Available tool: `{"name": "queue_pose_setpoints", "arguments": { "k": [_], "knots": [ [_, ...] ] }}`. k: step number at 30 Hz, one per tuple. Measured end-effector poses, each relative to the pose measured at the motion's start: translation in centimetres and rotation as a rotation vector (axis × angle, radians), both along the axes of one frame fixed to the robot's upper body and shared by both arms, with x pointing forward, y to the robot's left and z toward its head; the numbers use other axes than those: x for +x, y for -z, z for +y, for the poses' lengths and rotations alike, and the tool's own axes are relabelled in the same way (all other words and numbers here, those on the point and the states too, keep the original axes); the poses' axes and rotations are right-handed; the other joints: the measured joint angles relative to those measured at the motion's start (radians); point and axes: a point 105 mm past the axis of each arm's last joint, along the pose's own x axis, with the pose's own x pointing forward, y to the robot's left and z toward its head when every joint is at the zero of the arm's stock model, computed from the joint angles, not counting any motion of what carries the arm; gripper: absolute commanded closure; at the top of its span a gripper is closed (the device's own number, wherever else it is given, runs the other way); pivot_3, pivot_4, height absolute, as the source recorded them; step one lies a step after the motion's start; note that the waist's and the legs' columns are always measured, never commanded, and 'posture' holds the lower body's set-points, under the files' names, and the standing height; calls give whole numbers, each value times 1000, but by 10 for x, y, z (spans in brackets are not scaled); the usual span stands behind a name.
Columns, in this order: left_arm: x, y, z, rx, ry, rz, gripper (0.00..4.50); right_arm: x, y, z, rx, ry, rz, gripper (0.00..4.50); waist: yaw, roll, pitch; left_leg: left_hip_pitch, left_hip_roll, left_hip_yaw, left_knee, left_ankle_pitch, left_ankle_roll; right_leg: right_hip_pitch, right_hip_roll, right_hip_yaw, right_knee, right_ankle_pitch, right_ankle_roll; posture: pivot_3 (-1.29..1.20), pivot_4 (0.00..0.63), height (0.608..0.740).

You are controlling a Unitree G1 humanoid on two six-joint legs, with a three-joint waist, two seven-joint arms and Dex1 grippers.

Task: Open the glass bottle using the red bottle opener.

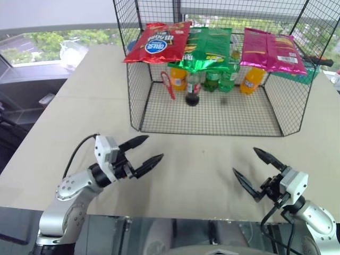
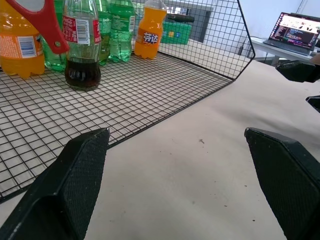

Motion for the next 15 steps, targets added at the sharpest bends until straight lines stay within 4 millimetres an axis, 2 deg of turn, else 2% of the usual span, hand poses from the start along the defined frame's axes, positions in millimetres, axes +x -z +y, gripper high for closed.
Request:
{"name": "queue_pose_setpoints", "arguments": {
  "k": [3,6,10,13,15],
  "knots": [
    [6,-4,-2,-24,-21,6,48,0,-1,-1,3,6,-4,0,3,0,0,0,0,-1,0,0,0,0,0,-1,0,0,0,0,150,740],
    [22,-31,-17,-107,-34,-35,48,4,-15,4,24,6,-65,0,12,-1,0,0,0,-2,2,0,0,0,0,-1,1,1,1,0,150,740],
    [46,-53,-37,-187,-55,-14,48,0,-37,14,39,-25,-140,0,18,-1,0,0,-2,-2,2,0,0,1,1,-2,1,3,5,0,150,740],
    [74,-56,-37,-212,-181,10,48,-3,-51,22,44,-50,-181,0,16,-1,0,0,-2,-2,1,0,0,1,1,-1,1,3,5,0,150,740],
    [80,-52,-41,-221,-204,33,48,-4,-55,24,45,-56,-197,0,14,-1,0,-1,-2,-2,1,0,0,1,1,-2,1,3,5,0,150,740]
  ]
}}
